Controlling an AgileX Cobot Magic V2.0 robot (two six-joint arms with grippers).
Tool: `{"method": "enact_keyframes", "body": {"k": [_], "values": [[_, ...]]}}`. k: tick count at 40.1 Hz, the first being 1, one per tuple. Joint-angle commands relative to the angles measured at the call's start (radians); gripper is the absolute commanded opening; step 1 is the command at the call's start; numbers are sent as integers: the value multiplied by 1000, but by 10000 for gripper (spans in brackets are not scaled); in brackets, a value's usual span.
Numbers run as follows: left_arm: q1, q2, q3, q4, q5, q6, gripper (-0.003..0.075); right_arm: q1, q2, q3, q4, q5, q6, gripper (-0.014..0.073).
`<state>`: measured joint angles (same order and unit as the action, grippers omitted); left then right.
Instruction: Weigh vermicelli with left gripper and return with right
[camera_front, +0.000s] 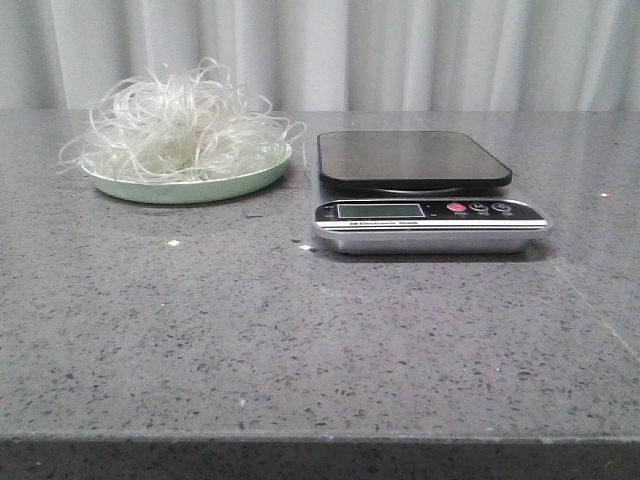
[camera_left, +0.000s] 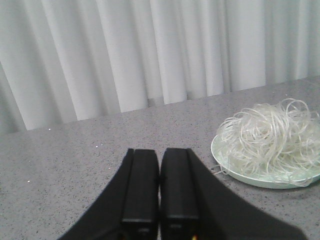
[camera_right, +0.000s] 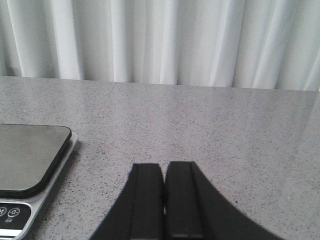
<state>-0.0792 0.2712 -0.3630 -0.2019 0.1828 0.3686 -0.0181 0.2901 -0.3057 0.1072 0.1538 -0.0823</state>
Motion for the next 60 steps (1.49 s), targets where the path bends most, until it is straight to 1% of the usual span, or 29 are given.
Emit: {"method": "enact_keyframes", "body": {"k": [1,3,5,8,10,18,27,32,35,37,60], "values": [[3,5,-28,-9,-79,-11,136,-7,6,-27,3,-82,-3,151],[3,5,-28,0,-81,-17,136,-7,6,-27,3,-82,-3,151],[3,5,-28,56,-83,-83,136,-7,6,-27,3,-82,-3,151],[3,5,-25,156,-83,-237,136,-7,6,-27,3,-82,-3,151],[3,5,-18,181,-83,-268,136,-7,6,-27,3,-82,-3,151],[3,-77,66,181,-83,-268,136,-7,6,-27,3,-82,-3,151],[3,-244,244,174,-85,-268,136,-7,6,-27,3,-82,-3,151],[3,-297,333,156,-94,-268,136,-7,6,-27,3,-82,-3,151],[3,-297,375,144,-130,-268,136,-7,6,-27,3,-82,-3,151],[3,-297,372,139,-84,-268,136,-7,6,-27,3,-82,-3,151],[3,-297,372,139,-84,-268,136,-7,6,-27,3,-82,-3,151]]}}
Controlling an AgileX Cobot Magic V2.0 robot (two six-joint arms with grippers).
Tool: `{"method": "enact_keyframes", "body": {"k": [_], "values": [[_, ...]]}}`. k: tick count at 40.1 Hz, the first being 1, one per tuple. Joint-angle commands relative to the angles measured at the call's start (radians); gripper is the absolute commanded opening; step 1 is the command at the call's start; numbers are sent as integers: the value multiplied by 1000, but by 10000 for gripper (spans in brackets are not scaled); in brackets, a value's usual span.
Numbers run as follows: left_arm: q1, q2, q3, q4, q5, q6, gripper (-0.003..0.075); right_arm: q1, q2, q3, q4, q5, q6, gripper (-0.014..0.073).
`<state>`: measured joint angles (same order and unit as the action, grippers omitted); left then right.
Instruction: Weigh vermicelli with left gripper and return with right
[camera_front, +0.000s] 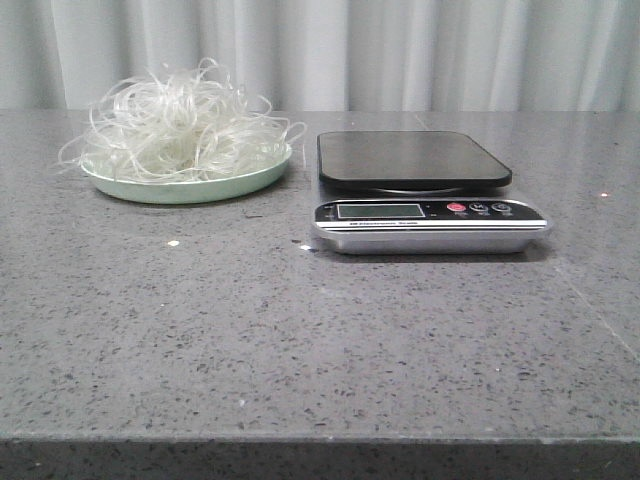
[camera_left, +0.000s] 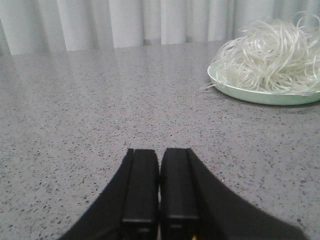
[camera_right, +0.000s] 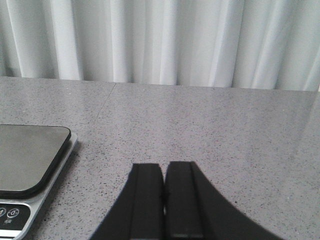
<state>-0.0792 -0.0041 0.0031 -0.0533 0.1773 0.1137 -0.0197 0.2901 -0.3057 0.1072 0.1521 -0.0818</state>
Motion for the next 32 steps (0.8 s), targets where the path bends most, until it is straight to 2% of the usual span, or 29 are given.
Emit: {"method": "enact_keyframes", "body": {"k": [1,32], "values": [[3,-22,6,-9,-78,-13,136,-5,6,-27,3,-81,-3,151],[3,-22,6,-9,-78,-13,136,4,3,-7,2,-79,-3,151]]}}
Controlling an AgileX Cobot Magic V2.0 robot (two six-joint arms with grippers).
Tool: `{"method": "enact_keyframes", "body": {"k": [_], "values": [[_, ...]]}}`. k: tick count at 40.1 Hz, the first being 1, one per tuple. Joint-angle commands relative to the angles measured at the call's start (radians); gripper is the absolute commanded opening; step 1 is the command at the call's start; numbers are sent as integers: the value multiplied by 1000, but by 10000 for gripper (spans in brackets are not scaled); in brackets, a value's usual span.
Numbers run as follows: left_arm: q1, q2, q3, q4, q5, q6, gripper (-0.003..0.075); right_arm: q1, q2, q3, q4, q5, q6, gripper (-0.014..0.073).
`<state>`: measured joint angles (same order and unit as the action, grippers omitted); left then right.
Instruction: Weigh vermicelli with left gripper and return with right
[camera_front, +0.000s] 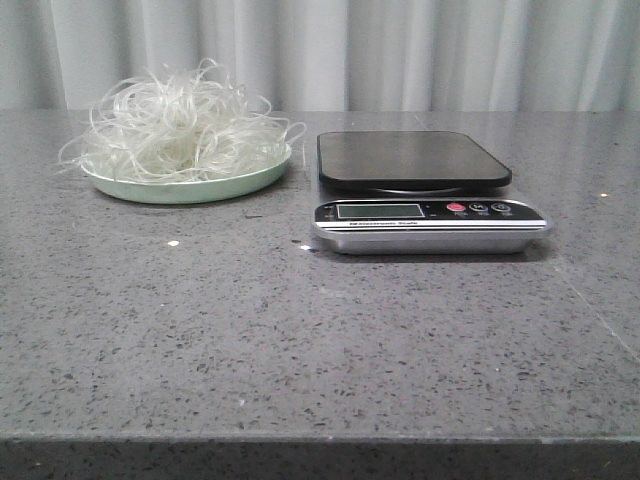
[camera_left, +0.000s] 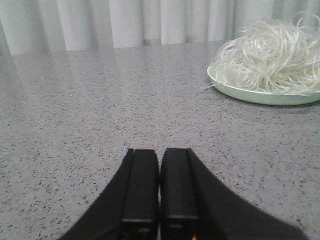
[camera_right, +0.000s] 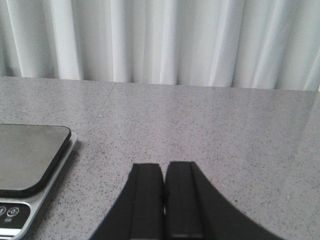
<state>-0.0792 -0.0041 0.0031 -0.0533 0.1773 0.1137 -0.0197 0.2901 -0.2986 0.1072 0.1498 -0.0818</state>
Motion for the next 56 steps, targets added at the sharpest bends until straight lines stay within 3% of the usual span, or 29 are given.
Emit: {"method": "enact_keyframes", "body": {"k": [1,23,56], "values": [[3,-22,6,-9,-78,-13,136,9,-3,1,2,-77,-3,151],[3,-20,6,-9,-78,-13,136,22,-312,322,24,-131,-3,151],[3,-20,6,-9,-78,-13,136,22,-313,319,97,-131,-3,151]]}}
